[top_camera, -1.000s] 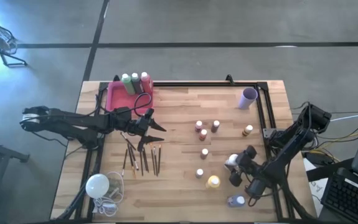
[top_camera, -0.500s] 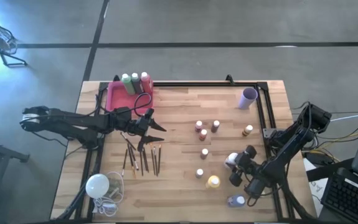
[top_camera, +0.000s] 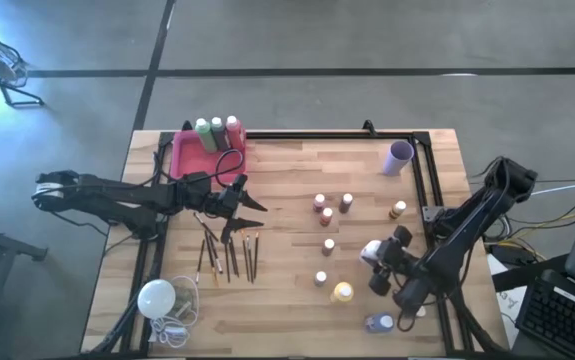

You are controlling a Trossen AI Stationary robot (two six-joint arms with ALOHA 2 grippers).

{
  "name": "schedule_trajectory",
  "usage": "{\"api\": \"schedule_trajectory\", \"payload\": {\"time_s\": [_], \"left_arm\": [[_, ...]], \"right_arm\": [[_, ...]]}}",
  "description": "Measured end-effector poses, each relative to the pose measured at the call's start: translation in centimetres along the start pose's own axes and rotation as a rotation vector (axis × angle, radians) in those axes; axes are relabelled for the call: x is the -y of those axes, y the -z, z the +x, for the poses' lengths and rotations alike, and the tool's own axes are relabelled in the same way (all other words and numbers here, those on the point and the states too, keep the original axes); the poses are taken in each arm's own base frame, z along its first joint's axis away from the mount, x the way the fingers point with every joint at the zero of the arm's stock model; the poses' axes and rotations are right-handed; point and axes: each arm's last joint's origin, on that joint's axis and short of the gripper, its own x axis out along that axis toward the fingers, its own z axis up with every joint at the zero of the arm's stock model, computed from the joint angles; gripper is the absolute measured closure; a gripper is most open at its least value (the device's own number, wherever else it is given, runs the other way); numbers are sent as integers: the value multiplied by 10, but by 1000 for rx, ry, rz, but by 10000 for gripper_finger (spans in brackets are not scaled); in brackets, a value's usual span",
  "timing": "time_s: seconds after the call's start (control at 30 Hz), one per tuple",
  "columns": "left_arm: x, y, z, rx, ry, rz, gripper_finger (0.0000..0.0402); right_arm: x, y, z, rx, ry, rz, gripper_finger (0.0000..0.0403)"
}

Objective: Pick & Place Paint Supplies
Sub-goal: Put the large white paint bottle into the pink bin

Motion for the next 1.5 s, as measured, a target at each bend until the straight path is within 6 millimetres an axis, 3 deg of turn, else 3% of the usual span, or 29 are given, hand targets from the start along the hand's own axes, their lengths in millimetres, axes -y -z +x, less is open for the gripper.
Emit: {"api": "schedule_trajectory", "payload": {"time_s": [0.43, 0.8, 1.0, 1.27, 1.5], "left_arm": [[0, 0, 0, 0, 0, 0, 209], [0, -5, 0, 44, -6, 13, 209], [-1, -7, 0, 69, -8, 21, 209], [-1, -12, -1, 113, -12, 56, 209], [0, -23, -2, 223, -17, 95, 209]], "right_arm": [[15, -66, -30, 88, -100, -95, 213], [12, -120, -34, 134, -75, -216, 209], [2, -145, -21, 91, -122, -258, 209], [-16, -170, 13, 60, -205, -369, 208], [-20, -185, 42, 36, -167, -395, 213]]}}
